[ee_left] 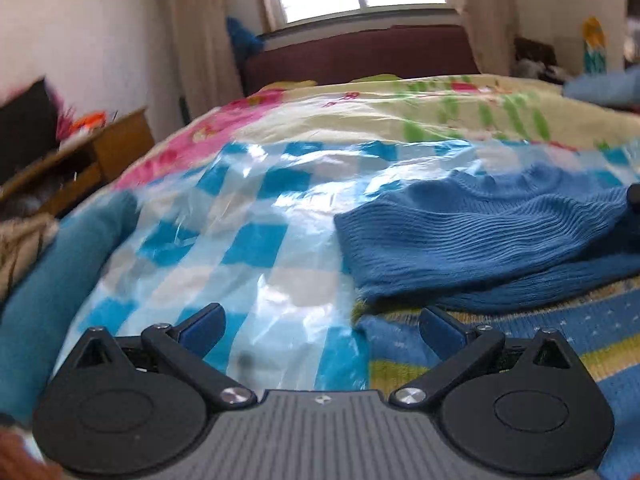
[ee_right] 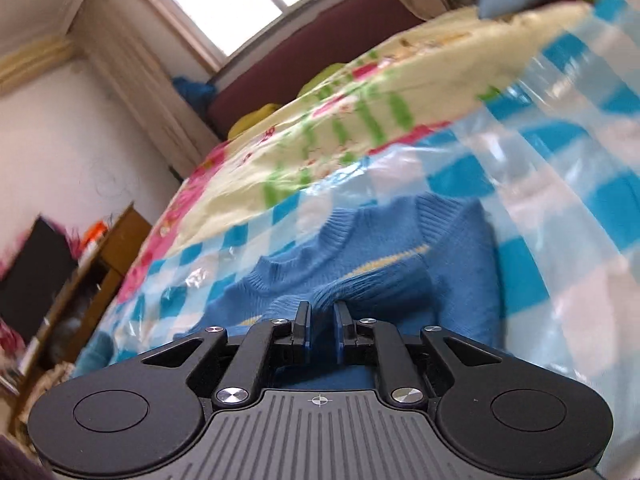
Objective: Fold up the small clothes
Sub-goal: 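Lift the grasped sleeve with the right gripper toward the sweater body, then lay the sleeve across the sweater chest and open the right gripper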
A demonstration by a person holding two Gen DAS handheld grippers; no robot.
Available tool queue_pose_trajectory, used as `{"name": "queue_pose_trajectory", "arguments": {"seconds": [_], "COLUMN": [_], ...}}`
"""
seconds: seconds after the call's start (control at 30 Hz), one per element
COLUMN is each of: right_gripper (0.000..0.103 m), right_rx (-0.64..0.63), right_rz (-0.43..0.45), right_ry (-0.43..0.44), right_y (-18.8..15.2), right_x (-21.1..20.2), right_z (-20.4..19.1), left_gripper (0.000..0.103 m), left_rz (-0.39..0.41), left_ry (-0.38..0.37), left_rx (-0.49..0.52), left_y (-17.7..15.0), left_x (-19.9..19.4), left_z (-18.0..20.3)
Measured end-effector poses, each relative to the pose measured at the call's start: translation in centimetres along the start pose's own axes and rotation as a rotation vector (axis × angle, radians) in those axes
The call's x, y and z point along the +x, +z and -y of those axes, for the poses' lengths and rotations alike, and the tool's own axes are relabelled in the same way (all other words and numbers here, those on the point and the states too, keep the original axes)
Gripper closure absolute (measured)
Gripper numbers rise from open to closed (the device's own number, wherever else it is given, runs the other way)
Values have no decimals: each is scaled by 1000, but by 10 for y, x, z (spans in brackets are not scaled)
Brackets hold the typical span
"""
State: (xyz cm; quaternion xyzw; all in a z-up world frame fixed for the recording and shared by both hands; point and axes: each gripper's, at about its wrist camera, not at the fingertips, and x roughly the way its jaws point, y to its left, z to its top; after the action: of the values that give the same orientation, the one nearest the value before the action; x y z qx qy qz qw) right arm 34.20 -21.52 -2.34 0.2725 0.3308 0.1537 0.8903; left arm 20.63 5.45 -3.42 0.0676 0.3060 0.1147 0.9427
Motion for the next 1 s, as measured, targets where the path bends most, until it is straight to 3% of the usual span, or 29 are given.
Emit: {"name": "queue_pose_trajectory", "arguments": {"seconds": [0.07, 0.2, 0.3, 0.4, 0.53, 0.6, 0.67, 0.87, 0.93, 1.0], "right_gripper": [87, 68, 67, 59, 65, 90, 93, 94, 93, 89], "right_rx": [26, 149, 236, 298, 273, 250, 237, 84, 32, 28], "right_rz": [7, -7, -9, 5, -39, -41, -26, 149, 163, 78], "right_ry": [0, 39, 68, 87, -20, -42, -36, 59, 0, -85], "right_y": [5, 6, 4, 9, 21, 24, 29, 28, 13, 4], "right_x": [0, 3, 3, 5, 19, 24, 22, -26, -31, -16], "right_z": [9, 25, 38, 41, 32, 27, 21, -8, -3, 14], "left_gripper": [0, 0, 0, 0, 0, 0, 0, 0, 0, 0], "left_rz": [12, 17, 12, 11, 2, -1, -12, 4, -12, -37], "left_ry": [8, 38, 50, 55, 47, 40, 26, 23, 24, 25], "left_rx": [32, 81, 99, 103, 98, 97, 81, 25, 38, 61], "left_y": [7, 17, 20, 20, 21, 21, 22, 22, 17, 12], "left_x": [2, 13, 23, 28, 33, 35, 36, 28, 31, 34], "left_z": [6, 15, 16, 15, 16, 16, 13, 1, 3, 6]}}
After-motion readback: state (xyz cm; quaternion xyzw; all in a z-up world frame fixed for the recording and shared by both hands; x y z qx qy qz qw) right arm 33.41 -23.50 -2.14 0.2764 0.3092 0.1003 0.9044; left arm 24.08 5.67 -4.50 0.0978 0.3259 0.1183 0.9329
